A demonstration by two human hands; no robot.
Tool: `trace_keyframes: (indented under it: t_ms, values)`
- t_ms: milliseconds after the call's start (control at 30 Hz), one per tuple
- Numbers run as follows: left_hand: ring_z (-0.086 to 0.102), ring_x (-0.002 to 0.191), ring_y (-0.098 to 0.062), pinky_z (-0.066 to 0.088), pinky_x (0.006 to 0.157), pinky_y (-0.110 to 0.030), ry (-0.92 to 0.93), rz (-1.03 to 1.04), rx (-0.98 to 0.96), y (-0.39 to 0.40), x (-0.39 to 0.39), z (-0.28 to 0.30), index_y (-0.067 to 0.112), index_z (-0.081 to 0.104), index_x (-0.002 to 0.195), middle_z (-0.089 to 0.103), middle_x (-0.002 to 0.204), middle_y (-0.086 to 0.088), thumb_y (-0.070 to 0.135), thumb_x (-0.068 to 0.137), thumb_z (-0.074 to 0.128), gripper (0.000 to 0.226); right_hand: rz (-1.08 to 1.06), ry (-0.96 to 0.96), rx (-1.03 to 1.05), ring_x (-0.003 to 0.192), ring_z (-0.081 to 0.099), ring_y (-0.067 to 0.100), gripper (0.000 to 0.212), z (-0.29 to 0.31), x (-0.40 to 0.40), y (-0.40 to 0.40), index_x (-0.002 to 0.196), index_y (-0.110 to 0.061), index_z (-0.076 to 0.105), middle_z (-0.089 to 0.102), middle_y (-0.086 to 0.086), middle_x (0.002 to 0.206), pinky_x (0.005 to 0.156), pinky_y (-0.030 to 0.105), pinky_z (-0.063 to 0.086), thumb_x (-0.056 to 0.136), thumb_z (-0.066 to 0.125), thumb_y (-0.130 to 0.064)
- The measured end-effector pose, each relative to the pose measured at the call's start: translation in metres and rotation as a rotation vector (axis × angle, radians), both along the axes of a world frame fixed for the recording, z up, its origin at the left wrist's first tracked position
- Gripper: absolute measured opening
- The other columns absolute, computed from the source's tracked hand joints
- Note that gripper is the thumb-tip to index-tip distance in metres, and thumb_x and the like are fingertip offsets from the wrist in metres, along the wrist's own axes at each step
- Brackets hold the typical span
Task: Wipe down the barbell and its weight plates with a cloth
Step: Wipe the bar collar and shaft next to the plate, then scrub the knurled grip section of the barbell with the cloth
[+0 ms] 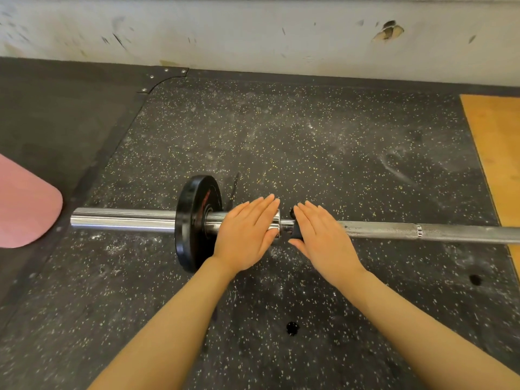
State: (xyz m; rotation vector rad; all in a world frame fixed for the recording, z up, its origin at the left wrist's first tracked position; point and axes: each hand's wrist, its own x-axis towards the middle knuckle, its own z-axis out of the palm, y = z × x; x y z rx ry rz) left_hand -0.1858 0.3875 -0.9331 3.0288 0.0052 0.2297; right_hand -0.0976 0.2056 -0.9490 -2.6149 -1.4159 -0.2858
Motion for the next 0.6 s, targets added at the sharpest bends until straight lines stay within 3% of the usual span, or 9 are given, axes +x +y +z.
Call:
trace_keyframes:
  t_ms: [267,600]
  values:
    - [0.053,0.128,-0.023,0.041,0.104,-0.037,0.016,0.029,-0.011,0.010,0.024,0.004,0.007,0.048,0.140,0.057,0.137,-0.006,0.037,0.099,0.027,0.055,-0.028,-0.052,-0.005,0.120,0.058,0.035,0.064,-0.004,0.033,-0.028,0.128,0.005,0.056,0.061,0.020,0.128,0.104,0.049,0.042,0.078,0.077,-0.029]
    - [0.053,0.128,-0.022,0.041,0.104,-0.037,0.019,0.056,-0.033,0.010,0.029,0.003,0.007,0.049,0.139,0.059,0.135,-0.005,0.038,0.099,0.025,0.056,0.013,-0.010,0.027,0.121,0.057,0.034,0.068,-0.002,0.015,0.023,0.128,0.006,0.055,0.062,0.018,0.124,0.105,0.046,0.045,0.077,0.079,-0.033]
